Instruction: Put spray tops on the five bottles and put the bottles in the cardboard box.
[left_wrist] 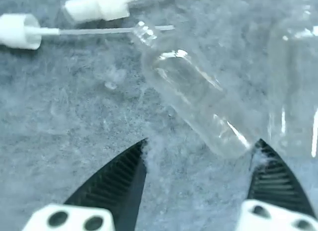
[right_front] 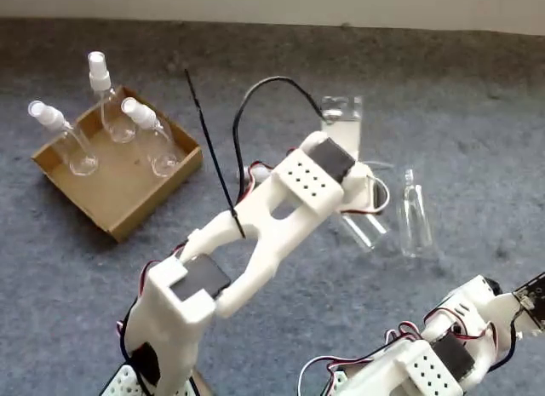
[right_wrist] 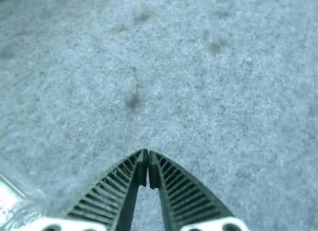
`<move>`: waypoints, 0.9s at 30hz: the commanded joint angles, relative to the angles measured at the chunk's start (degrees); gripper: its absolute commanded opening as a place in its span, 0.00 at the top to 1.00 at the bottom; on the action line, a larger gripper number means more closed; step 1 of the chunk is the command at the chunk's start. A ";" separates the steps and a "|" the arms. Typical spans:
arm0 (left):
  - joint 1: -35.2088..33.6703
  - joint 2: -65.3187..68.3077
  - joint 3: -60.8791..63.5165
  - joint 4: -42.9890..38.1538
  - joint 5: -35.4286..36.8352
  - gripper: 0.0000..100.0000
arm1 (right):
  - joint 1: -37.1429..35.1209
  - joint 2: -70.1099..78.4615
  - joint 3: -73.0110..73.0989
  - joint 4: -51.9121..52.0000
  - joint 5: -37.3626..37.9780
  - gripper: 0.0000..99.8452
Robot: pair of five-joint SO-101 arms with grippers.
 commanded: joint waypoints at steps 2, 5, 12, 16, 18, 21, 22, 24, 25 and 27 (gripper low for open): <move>-4.79 2.15 -5.41 -1.32 11.69 0.72 | 0.66 -0.57 7.60 0.31 0.00 0.99; -4.88 3.30 -5.14 -1.32 14.33 0.72 | 0.57 -0.57 7.60 0.31 0.00 0.99; -3.56 6.37 -5.32 -1.41 14.42 0.72 | -2.33 -0.31 7.69 0.40 0.00 0.99; -2.68 8.75 -5.41 -1.85 14.42 0.72 | -2.77 -0.57 7.69 2.24 0.00 0.99; -2.51 10.33 -5.23 -4.04 14.42 0.72 | -2.77 -0.57 7.69 2.51 0.00 0.99; -2.77 13.23 -5.41 -6.95 14.42 0.72 | -2.77 -0.57 7.69 2.59 0.00 0.99; -2.86 13.85 -5.41 -7.74 14.42 0.72 | -2.77 -0.57 7.69 2.59 0.00 0.99; -2.95 14.81 -5.49 -9.05 14.42 0.73 | -2.77 -0.57 7.69 2.59 0.00 0.99; -2.95 15.16 -5.49 -9.49 14.42 0.73 | -2.77 -0.57 7.69 2.59 0.00 0.99; -2.86 15.60 -5.49 -10.37 14.42 0.73 | -2.77 -0.57 7.69 2.59 0.00 0.99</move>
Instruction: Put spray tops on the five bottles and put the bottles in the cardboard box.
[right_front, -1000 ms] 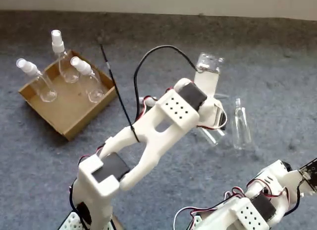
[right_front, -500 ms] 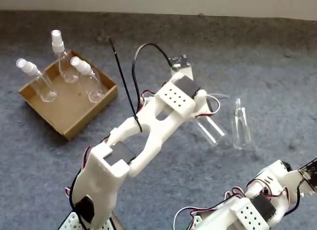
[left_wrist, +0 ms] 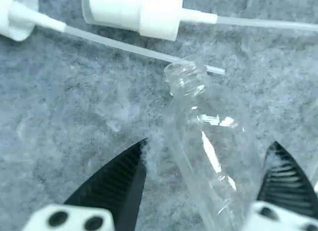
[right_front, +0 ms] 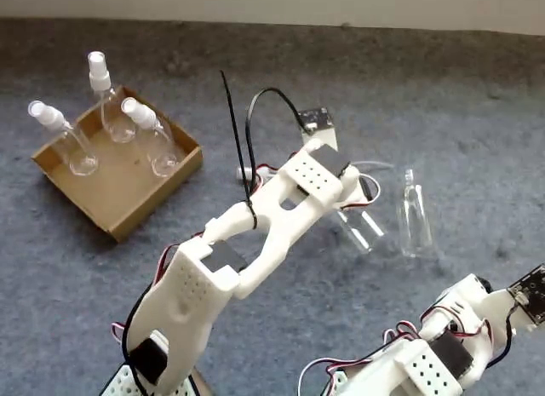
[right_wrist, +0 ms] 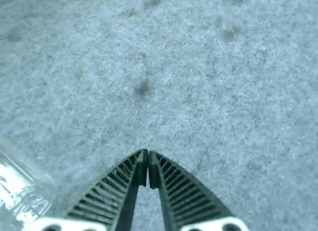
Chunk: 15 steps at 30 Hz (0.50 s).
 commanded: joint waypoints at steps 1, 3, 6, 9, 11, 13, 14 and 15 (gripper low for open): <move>0.40 0.13 -1.89 -2.37 0.35 0.73 | -0.57 -0.57 7.69 0.22 0.00 0.99; 0.57 0.13 -1.71 -2.55 0.35 0.73 | -0.57 -0.57 7.69 0.22 0.00 0.99; 0.75 0.13 -1.80 -2.37 0.35 0.73 | -0.57 -0.57 7.69 0.22 0.00 0.99; 0.92 0.13 -1.71 -2.37 0.35 0.73 | -0.57 -0.57 7.69 0.31 0.00 0.99; 1.10 0.22 -1.71 -2.37 0.35 0.74 | -0.48 -0.57 7.69 0.31 0.00 0.99; 1.27 0.22 -1.71 -2.37 0.09 0.79 | -0.40 -0.57 7.69 0.31 0.00 0.99; 1.63 0.22 -1.71 -2.37 0.00 0.82 | -0.31 -0.57 7.69 0.31 0.00 0.99; 1.89 0.22 -1.71 -2.37 -0.18 0.86 | -0.31 -0.57 7.69 0.31 0.00 0.99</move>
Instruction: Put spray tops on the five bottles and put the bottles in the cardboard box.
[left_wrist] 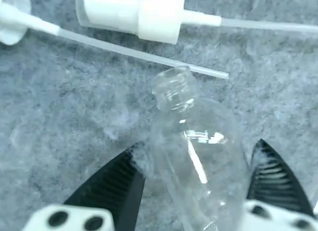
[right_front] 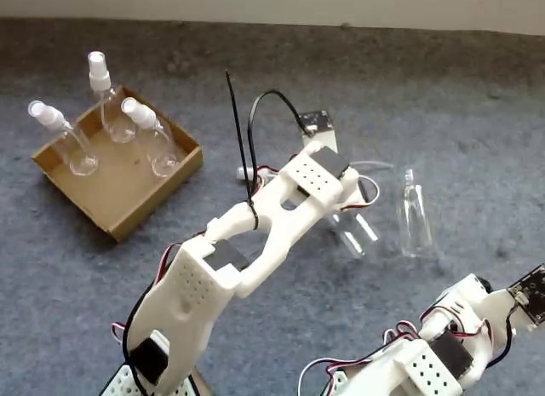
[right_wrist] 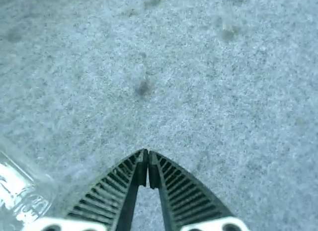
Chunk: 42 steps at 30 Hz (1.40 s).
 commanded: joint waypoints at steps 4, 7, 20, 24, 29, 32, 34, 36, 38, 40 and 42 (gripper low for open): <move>2.68 -1.01 -1.80 -0.70 -5.10 0.97 | -0.22 -0.57 7.69 0.31 0.00 0.99; 2.95 -1.10 -1.80 -0.70 -7.12 0.96 | -0.22 -0.57 7.69 0.31 0.00 0.99; 2.68 -6.02 -11.12 20.22 -21.98 0.95 | -0.22 -0.57 7.69 0.40 0.00 0.99; 2.95 -8.40 -14.29 25.58 -31.74 0.95 | -0.40 -0.57 7.69 0.40 0.00 0.99; 1.89 -11.65 -14.90 28.13 -42.29 0.95 | -0.48 -0.48 7.69 0.40 0.00 0.99; -0.31 -15.25 -14.20 28.48 -48.79 0.95 | -0.57 -0.48 7.69 0.40 0.00 0.99; -2.07 -18.68 -12.18 28.48 -51.96 0.95 | -0.57 -0.48 7.69 0.40 0.00 0.99; -3.65 -22.46 -9.19 28.48 -54.33 0.95 | -0.57 -0.48 7.69 0.40 0.00 0.99; -5.05 -26.42 -5.41 28.48 -56.53 0.95 | -0.57 -0.48 7.69 0.40 0.00 0.99; -6.37 -30.37 -0.84 28.48 -58.99 0.95 | -0.57 -0.48 7.69 0.40 0.00 0.99; -7.43 -34.24 4.00 28.48 -62.15 0.95 | -0.57 -0.48 7.69 0.40 0.00 0.99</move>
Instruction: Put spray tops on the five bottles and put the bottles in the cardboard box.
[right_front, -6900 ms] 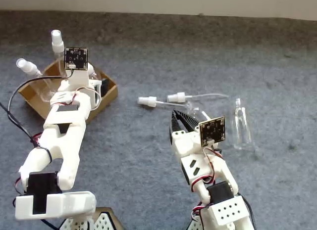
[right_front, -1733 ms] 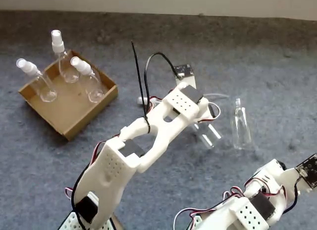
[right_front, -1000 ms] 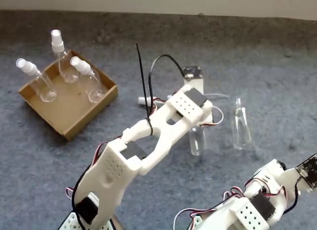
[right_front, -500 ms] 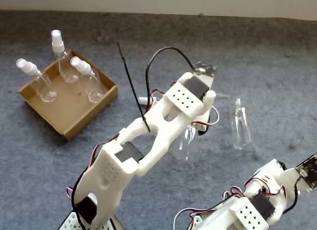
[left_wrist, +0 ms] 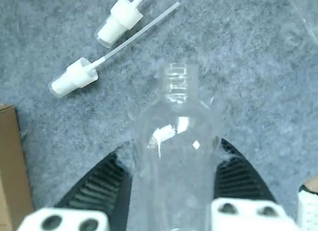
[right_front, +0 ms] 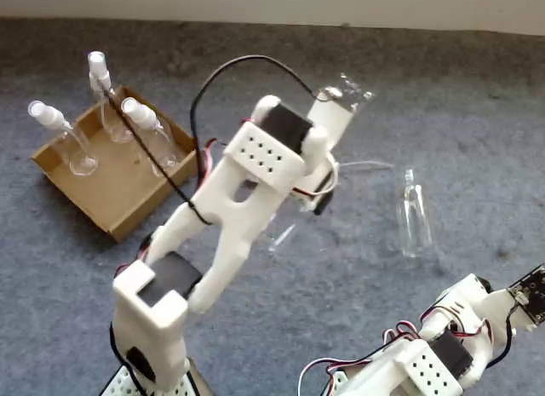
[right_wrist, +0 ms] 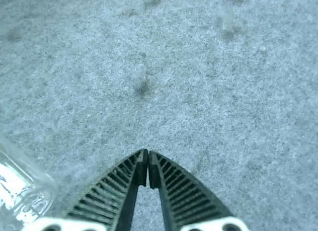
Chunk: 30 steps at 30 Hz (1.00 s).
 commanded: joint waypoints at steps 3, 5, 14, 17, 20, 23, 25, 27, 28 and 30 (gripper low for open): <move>-4.35 -15.34 14.29 0.53 -10.99 0.95 | -0.57 -0.40 7.69 0.40 0.00 0.99; -5.67 -18.07 18.86 0.53 -14.42 0.95 | -0.57 -0.40 7.69 0.40 0.00 0.99; -12.53 -23.16 32.40 0.44 -21.89 0.95 | -0.48 -0.31 7.78 0.40 0.00 0.99; -12.53 -23.08 35.56 0.44 -24.70 0.95 | -0.48 -0.22 7.78 0.48 0.00 0.99; -12.53 -23.34 40.57 -5.10 -25.76 0.95 | -0.31 -0.22 7.78 0.48 0.00 0.99; -12.53 -23.52 48.13 -15.21 -25.76 0.95 | -0.22 -0.22 7.78 0.48 0.00 0.99; -12.53 -23.52 52.79 -20.66 -25.76 0.95 | -0.13 -0.22 7.78 0.48 0.00 0.99; -12.70 -23.60 55.96 -24.79 -25.76 0.95 | -0.13 -0.22 7.78 0.48 0.00 0.99; -13.23 -23.60 57.01 -26.37 -25.76 0.95 | -0.13 -0.22 7.78 0.48 0.00 0.99; -14.37 -23.60 58.15 -28.75 -25.76 0.95 | -0.13 -0.22 7.78 0.48 0.00 0.99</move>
